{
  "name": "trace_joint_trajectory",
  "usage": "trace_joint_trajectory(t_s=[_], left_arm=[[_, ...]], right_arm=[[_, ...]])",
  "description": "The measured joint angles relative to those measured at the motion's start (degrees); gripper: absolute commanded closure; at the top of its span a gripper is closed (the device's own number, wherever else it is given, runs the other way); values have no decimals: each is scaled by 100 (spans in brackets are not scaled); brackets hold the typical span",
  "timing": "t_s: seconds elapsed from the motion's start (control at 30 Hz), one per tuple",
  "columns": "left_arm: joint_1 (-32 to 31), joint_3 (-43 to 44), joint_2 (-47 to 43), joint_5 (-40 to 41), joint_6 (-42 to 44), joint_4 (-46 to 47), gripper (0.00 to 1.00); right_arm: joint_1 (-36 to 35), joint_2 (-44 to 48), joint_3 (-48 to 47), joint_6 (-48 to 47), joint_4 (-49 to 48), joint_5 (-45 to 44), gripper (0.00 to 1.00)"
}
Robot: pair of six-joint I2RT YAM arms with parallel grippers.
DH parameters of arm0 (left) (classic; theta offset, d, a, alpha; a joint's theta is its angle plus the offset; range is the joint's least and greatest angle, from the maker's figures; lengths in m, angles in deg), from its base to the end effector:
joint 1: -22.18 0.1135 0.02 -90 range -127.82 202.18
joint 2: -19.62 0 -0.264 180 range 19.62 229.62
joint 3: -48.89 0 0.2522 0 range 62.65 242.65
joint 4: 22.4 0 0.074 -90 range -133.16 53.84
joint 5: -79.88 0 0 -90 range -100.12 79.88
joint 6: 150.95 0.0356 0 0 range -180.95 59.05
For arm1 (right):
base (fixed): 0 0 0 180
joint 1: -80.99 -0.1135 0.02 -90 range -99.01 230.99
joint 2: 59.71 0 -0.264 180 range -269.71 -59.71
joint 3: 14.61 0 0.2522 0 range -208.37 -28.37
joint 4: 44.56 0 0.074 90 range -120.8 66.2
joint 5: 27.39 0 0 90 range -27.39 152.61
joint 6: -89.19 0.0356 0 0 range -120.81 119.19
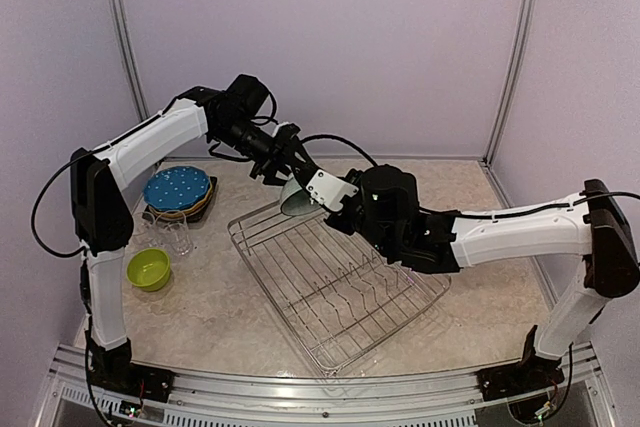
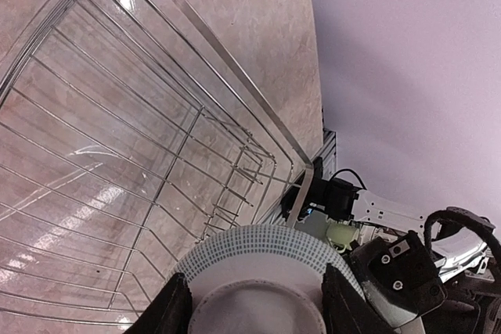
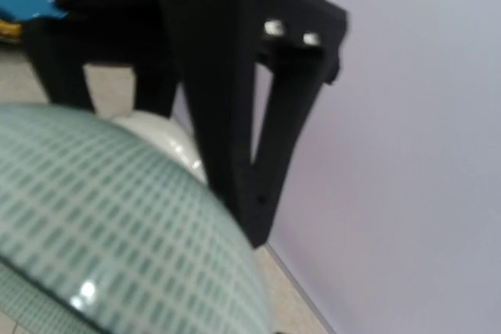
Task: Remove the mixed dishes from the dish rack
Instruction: Pass from the left arm to the right, then pass from the right arm to the left
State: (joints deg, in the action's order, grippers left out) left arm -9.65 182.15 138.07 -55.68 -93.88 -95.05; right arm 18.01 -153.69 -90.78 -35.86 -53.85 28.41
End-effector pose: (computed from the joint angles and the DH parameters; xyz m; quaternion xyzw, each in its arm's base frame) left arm 0.3623 -0.2548 0.3263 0.0987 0.8869 -0.4510 0.0164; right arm 0.1908 0.3301 0.2844 -0.4208 0.6198 -0.0657 0.6591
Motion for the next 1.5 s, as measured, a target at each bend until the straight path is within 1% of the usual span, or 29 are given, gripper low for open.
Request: trace_joint_trajectory(t_s=[0.17, 0.3, 0.43, 0.53, 0.73, 0.87, 0.93, 1.0, 1.1, 1.13, 1.2, 1.23, 1.33, 1.5], left_arm=[[4, -4, 0, 0, -118, 24, 30], [20, -66, -13, 120, -17, 74, 2], [155, -144, -142, 380, 0, 114, 1], [374, -199, -378, 656, -2, 127, 1], [1060, -555, -1204, 1379, -9, 330, 1], [1207, -778, -1792, 1974, 15, 468, 1], [1163, -885, -2050, 2358, 20, 575, 1], [1110, -1235, -2409, 2820, 20, 890, 1], [1086, -2232, -3132, 3274, -11, 1672, 1], [1086, -2761, -3486, 3368, -33, 2098, 1], [1095, -3338, -4019, 3453, -90, 2439, 1], [1102, -3445, -4218, 3495, -111, 2511, 1], [887, -3300, -4498, 3884, -7, 2723, 1], [-249, -2983, -4424, 4968, 544, 2817, 1]], right_arm=[[-2, 0, -11, 151, -11, -57, 100], [-2, 11, -17, 249, 245, 13, 100], [-2, 11, -17, 487, 470, 52, 100], [0, 11, -17, 763, 638, 90, 100], [11, 11, -20, 1394, 1029, 28, 100], [48, 24, -20, 1740, 1185, -50, 100], [74, 72, -17, 1928, 1274, -63, 100], [107, 146, -17, 2127, 1309, -96, 100], [186, 278, -44, 2409, 1346, -125, 100], [221, 306, -90, 2503, 1388, -127, 100], [291, 315, -293, 2691, 1523, -125, 100], [315, 315, -396, 2765, 1606, -111, 100], [424, 313, -826, 3060, 1906, -13, 100], [693, 313, -1423, 3807, 2417, 284, 100]])
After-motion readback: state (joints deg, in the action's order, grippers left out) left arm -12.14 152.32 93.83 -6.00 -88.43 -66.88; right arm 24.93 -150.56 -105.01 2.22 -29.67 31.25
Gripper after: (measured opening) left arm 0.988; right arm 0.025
